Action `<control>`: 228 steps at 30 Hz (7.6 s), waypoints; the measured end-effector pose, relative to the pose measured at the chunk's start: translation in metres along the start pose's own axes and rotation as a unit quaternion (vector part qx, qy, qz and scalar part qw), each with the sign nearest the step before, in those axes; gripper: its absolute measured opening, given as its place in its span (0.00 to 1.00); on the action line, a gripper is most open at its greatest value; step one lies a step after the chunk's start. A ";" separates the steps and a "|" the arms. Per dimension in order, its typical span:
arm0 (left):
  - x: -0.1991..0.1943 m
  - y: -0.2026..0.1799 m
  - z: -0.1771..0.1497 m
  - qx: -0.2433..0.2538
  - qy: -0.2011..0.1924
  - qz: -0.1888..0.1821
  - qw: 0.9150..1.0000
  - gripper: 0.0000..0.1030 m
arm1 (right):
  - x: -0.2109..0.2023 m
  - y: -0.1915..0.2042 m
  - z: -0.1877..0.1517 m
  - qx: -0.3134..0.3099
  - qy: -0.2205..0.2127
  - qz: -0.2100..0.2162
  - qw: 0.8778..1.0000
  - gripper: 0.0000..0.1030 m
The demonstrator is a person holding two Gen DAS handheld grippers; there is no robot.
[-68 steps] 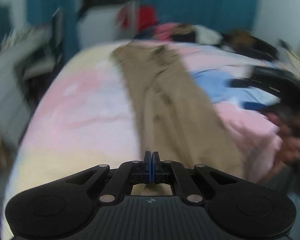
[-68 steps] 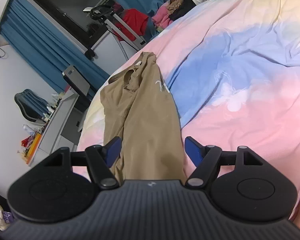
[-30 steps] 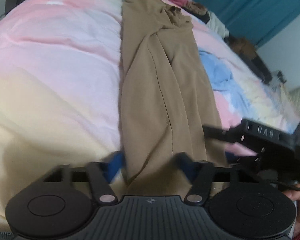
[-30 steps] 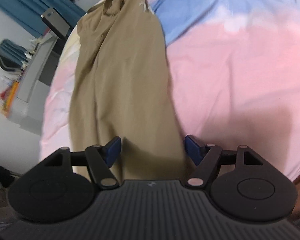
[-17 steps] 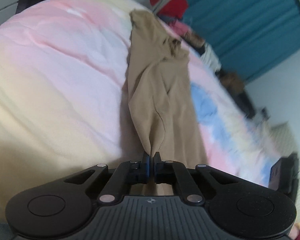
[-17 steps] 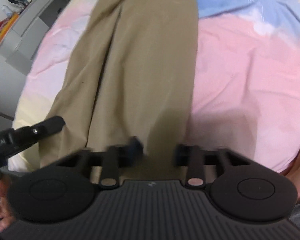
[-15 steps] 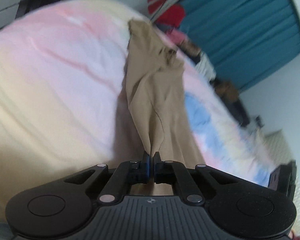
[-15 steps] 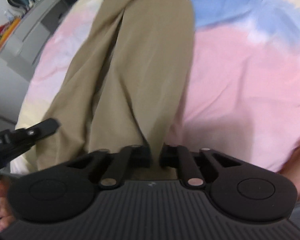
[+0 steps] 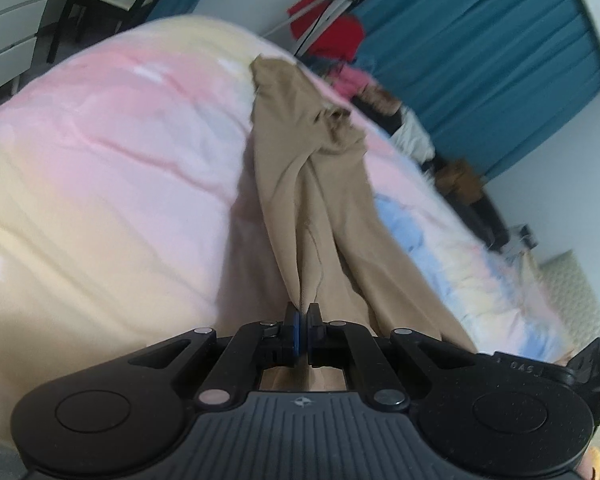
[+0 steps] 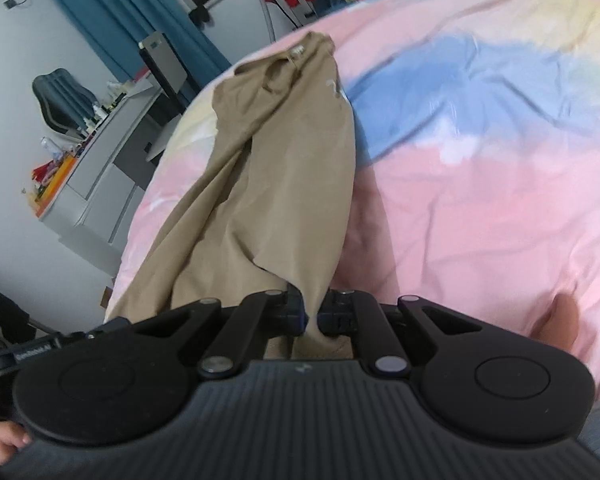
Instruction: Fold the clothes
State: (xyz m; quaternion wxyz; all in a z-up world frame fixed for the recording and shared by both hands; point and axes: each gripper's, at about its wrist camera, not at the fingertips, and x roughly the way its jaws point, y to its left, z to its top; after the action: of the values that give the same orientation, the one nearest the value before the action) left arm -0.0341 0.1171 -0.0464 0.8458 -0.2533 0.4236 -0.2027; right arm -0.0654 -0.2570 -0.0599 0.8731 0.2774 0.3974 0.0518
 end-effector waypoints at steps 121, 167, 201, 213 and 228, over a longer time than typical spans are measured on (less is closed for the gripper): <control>0.098 -0.008 0.047 -0.015 0.064 0.033 0.997 0.98 | 0.038 0.010 0.083 -0.080 -0.175 -0.025 0.981 0.81; -0.008 -0.006 0.026 -0.129 -0.112 -0.105 0.980 0.11 | 0.013 -0.032 0.038 0.202 -0.084 0.148 0.965 0.16; 0.139 0.013 0.149 -0.060 -0.060 0.009 0.996 0.13 | 0.146 -0.032 0.146 0.216 -0.033 0.054 0.974 0.18; 0.152 0.001 0.144 0.074 -0.055 0.007 0.996 0.71 | 0.158 -0.010 0.146 0.099 -0.031 0.086 0.991 0.80; 0.171 -0.020 0.103 0.230 -0.064 0.122 0.963 0.76 | 0.176 0.026 0.123 -0.129 -0.056 -0.046 0.989 0.80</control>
State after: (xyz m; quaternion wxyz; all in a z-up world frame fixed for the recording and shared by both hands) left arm 0.1439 0.0328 -0.0867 0.9250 -0.0108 0.3377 -0.1737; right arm 0.1461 -0.2348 -0.0983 0.9239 0.1463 0.3505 0.0471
